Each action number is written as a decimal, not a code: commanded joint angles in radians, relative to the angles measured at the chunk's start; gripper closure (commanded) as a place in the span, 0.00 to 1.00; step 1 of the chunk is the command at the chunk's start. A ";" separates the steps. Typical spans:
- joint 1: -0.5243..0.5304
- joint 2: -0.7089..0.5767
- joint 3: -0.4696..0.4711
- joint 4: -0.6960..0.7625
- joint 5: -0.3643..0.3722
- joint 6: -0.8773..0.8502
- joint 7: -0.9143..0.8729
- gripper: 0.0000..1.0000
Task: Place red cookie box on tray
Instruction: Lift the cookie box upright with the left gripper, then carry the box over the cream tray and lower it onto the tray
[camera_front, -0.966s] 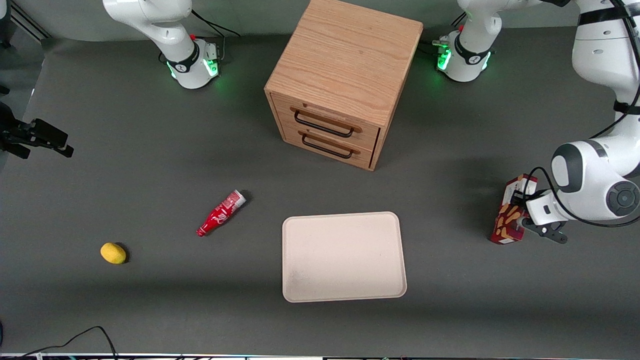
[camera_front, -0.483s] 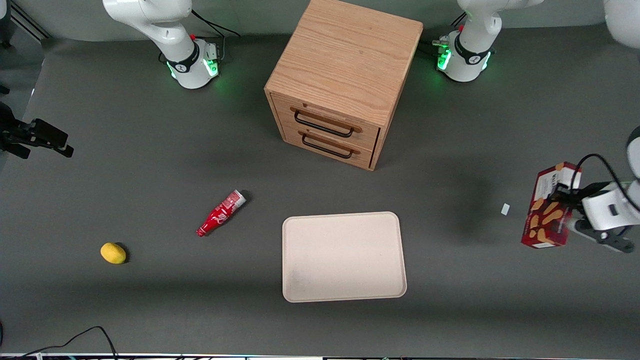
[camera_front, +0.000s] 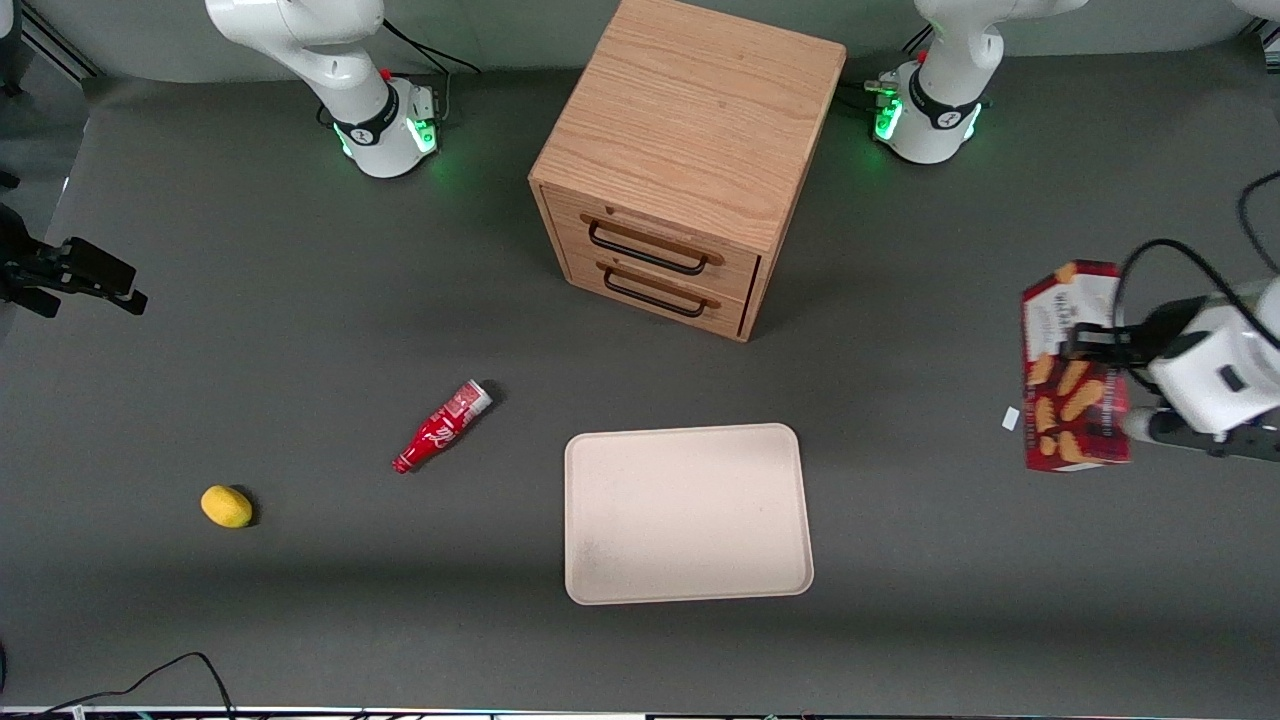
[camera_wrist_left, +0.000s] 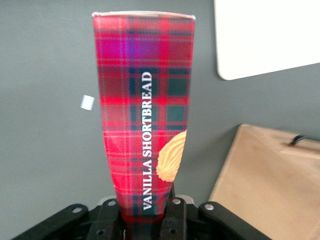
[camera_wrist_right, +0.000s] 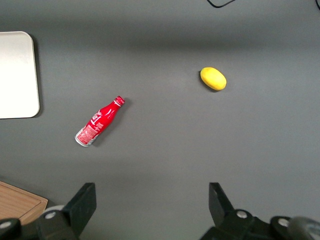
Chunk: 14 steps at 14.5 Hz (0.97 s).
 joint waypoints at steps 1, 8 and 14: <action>-0.033 0.034 -0.081 0.022 0.013 0.053 -0.197 1.00; -0.202 0.215 -0.085 -0.101 0.114 0.486 -0.401 1.00; -0.242 0.364 -0.083 -0.104 0.189 0.712 -0.450 1.00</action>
